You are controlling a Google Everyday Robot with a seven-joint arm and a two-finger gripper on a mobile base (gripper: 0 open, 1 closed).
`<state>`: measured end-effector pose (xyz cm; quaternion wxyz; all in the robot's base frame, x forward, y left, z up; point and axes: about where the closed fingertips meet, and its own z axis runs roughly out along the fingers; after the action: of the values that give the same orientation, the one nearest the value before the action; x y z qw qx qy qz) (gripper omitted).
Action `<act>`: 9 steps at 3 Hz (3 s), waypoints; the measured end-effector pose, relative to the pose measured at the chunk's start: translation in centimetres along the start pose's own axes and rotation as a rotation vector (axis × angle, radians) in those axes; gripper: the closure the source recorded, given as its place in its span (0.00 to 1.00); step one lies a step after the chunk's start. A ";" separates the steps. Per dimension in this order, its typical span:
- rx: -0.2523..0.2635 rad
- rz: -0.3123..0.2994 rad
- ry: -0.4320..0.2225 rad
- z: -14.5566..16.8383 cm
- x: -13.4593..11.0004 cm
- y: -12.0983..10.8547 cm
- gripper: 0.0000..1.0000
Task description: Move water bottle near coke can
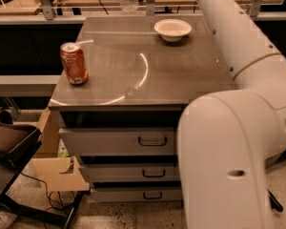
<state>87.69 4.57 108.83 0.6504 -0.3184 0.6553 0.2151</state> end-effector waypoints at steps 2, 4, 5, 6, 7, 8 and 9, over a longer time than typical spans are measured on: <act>0.088 -0.097 -0.148 -11.9 -8.9 3.1 1.00; 0.077 -0.065 -0.051 -15.4 -1.5 10.1 1.00; 0.031 -0.033 0.046 -14.6 5.2 13.9 1.00; -0.018 -0.004 0.088 -13.5 9.0 16.3 1.00; -0.055 0.031 0.092 -12.4 11.7 17.4 1.00; -0.064 0.035 0.074 -11.8 12.9 17.9 1.00; -0.075 0.031 0.040 -11.3 13.3 18.0 1.00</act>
Offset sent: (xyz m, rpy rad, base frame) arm -0.1897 0.0025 -0.0756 -0.0679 0.0076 0.0208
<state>67.76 7.55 93.95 0.6214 -0.3364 0.6644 0.2432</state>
